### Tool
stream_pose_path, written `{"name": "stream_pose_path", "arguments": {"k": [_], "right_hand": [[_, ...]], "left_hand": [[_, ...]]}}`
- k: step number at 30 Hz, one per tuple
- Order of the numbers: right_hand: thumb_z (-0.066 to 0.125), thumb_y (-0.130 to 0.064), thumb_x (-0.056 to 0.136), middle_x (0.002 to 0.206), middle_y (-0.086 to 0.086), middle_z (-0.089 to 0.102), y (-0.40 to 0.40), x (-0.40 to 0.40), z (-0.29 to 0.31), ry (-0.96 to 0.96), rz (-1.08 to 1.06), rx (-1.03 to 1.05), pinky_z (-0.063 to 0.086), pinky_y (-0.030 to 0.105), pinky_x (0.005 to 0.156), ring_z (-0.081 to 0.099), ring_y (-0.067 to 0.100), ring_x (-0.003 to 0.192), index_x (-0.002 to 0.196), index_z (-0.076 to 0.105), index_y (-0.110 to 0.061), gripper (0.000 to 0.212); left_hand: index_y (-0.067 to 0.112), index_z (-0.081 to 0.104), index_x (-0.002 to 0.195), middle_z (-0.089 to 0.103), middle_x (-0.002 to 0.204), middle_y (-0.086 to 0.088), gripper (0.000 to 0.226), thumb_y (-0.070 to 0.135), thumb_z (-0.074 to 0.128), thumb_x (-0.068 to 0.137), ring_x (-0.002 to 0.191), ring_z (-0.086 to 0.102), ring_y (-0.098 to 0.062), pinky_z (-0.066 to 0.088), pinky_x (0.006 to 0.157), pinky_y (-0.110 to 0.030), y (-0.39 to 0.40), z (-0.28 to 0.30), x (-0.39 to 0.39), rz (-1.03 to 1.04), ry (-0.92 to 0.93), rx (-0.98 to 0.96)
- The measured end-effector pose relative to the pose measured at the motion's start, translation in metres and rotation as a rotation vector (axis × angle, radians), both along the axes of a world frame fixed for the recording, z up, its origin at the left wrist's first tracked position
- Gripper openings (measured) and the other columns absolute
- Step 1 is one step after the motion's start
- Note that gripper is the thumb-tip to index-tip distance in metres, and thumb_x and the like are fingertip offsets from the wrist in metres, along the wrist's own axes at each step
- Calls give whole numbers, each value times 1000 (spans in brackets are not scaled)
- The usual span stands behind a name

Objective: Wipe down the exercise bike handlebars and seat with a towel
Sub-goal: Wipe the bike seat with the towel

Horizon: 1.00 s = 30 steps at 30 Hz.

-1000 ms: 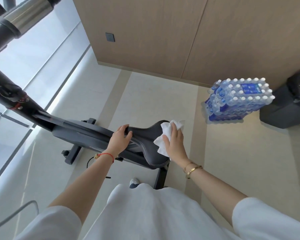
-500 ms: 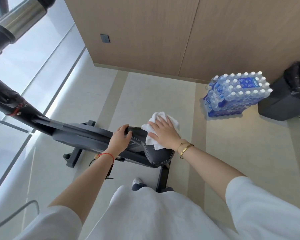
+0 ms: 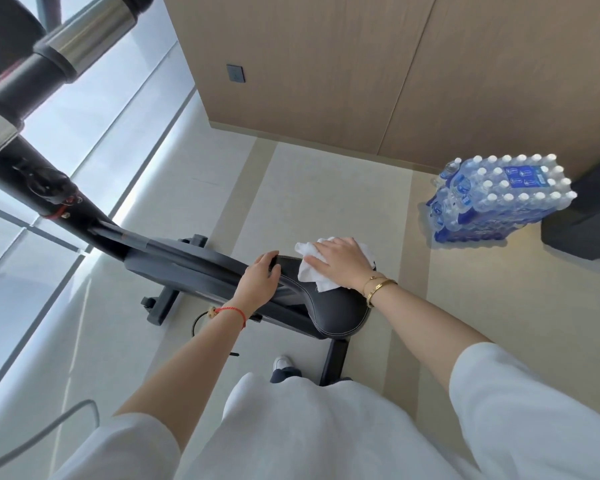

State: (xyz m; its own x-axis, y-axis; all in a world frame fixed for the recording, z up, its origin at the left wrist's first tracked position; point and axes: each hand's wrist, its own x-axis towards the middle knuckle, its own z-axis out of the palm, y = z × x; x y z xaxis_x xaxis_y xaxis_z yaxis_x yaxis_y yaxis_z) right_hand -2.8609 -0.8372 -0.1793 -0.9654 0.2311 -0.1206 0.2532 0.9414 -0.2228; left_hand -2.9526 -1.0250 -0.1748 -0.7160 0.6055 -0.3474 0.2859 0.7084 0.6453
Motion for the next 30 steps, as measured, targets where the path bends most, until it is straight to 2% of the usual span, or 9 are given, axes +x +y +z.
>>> {"name": "stream_pose_path", "arguments": {"k": [4, 7, 10, 14, 17, 20, 23, 27, 30], "right_hand": [[35, -50, 98, 116, -3, 61, 20, 4, 0, -73, -253, -157, 40, 40, 89, 53, 25, 109, 111, 58, -22, 39], [38, -50, 97, 123, 3, 60, 27, 13, -4, -28, -462, -324, 40, 37, 89, 53, 29, 111, 118, 56, -19, 42], [43, -53, 95, 116, 5, 63, 30, 24, -6, 11, -674, -520, 41, 32, 84, 56, 28, 107, 118, 56, -17, 44], [45, -58, 91, 115, 0, 60, 41, 22, -2, -50, -784, -744, 49, 41, 97, 55, 25, 112, 124, 59, -23, 50], [40, -53, 93, 126, 2, 60, 46, 7, 5, -145, -694, -672, 47, 36, 98, 54, 26, 116, 129, 58, -30, 46], [33, -50, 90, 126, 0, 64, 40, -14, 10, -324, -399, -419, 42, 32, 83, 56, 27, 107, 127, 57, -39, 46], [28, -57, 93, 126, 2, 64, 17, -35, 14, -446, -131, -165, 37, 40, 92, 57, 29, 112, 123, 58, -37, 48], [15, -55, 97, 116, 6, 68, -6, -43, 9, -427, -3, -89, 34, 43, 95, 60, 28, 107, 124, 56, -32, 55], [21, -53, 97, 92, 0, 69, 1, -26, 3, -271, 36, -92, 36, 38, 89, 62, 25, 94, 99, 59, -22, 49]], "left_hand": [[15, 42, 143, 47, 145, -5, 43, 22, 41, 101, 128, 48, -26, 37, 105, -32, -1, -1, 0, -2, -2, 15], [14, 42, 143, 47, 145, -5, 43, 22, 41, 101, 129, 47, -26, 37, 106, -33, -2, -1, -1, -6, 2, 24], [15, 42, 143, 46, 146, -4, 43, 22, 41, 101, 126, 49, -25, 36, 104, -30, -2, -1, -2, -16, 4, 26], [14, 42, 143, 46, 146, -5, 43, 21, 42, 101, 127, 49, -24, 36, 104, -29, -3, 0, -2, -24, 3, 29], [14, 41, 144, 45, 147, -4, 44, 21, 41, 101, 129, 47, -25, 36, 106, -31, -3, 0, -3, -24, -1, 19], [15, 41, 144, 45, 147, -4, 44, 22, 41, 101, 130, 46, -25, 36, 106, -31, -4, 1, -3, -26, -4, 14], [16, 41, 144, 45, 146, -3, 44, 22, 41, 101, 125, 50, -24, 38, 103, -31, -4, 2, -4, -31, -9, 7], [17, 41, 143, 45, 145, -2, 43, 23, 41, 101, 116, 56, -24, 41, 99, -31, -4, 2, -4, -30, -5, 7], [19, 41, 143, 46, 145, -1, 42, 24, 41, 101, 108, 59, -23, 44, 95, -31, -4, 1, -4, -27, -6, 11]]}}
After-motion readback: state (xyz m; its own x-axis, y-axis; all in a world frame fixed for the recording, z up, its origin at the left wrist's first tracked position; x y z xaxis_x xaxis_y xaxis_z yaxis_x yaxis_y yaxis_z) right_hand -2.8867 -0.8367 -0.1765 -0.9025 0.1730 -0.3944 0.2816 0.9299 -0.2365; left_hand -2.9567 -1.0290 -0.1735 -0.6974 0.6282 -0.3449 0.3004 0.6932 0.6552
